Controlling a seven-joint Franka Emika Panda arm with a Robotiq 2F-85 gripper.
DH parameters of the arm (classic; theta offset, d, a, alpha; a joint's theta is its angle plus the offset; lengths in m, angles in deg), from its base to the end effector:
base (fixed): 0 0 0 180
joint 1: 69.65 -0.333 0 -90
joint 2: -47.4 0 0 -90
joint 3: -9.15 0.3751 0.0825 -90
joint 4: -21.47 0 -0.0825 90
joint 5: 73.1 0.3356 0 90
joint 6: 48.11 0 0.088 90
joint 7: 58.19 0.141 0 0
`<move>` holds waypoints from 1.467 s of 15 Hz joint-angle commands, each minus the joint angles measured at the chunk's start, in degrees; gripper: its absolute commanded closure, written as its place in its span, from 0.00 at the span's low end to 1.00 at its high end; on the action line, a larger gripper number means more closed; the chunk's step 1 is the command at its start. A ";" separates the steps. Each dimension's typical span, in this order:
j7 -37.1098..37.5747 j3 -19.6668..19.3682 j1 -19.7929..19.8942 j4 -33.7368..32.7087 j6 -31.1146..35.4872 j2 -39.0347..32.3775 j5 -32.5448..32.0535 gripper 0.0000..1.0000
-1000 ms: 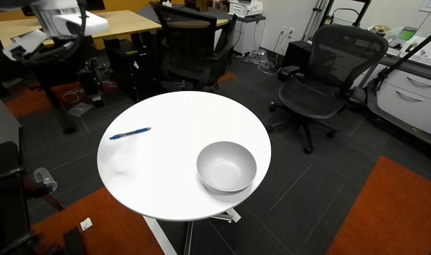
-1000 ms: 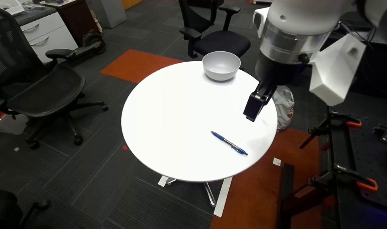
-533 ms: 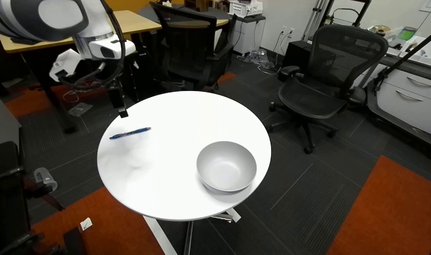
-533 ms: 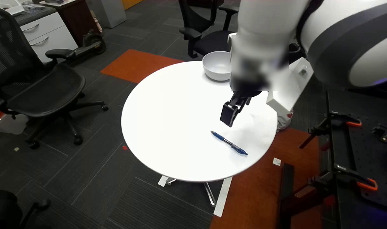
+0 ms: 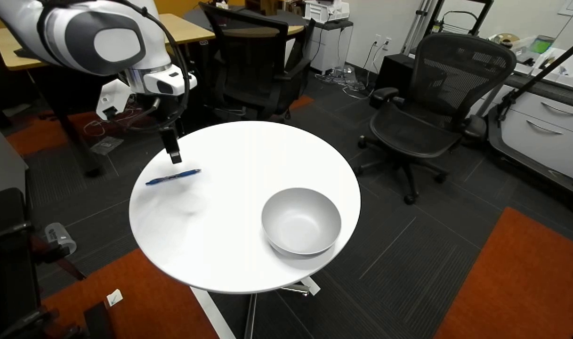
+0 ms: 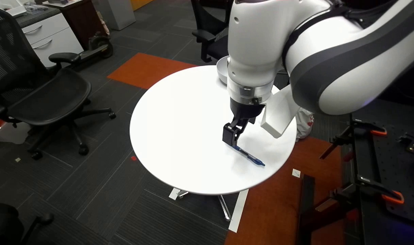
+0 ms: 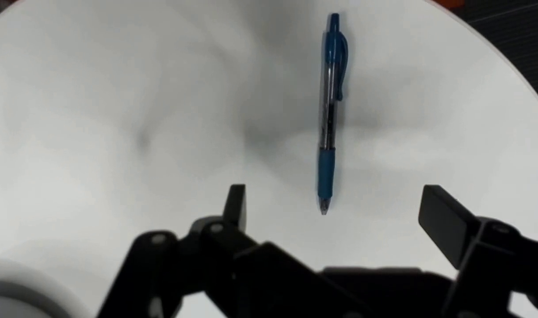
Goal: Put the pen on the table inside the bowl
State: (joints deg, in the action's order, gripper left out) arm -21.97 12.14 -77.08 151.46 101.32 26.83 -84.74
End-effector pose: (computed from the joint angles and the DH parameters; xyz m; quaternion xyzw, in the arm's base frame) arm 0.5222 0.0964 0.2610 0.9895 -0.1382 0.0083 0.0417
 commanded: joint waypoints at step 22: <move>-14.35 -1.50 -0.07 -5.21 -0.81 -9.95 14.99 0.00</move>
State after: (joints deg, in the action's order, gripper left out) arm -34.36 10.94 -76.90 147.15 101.32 17.45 -71.61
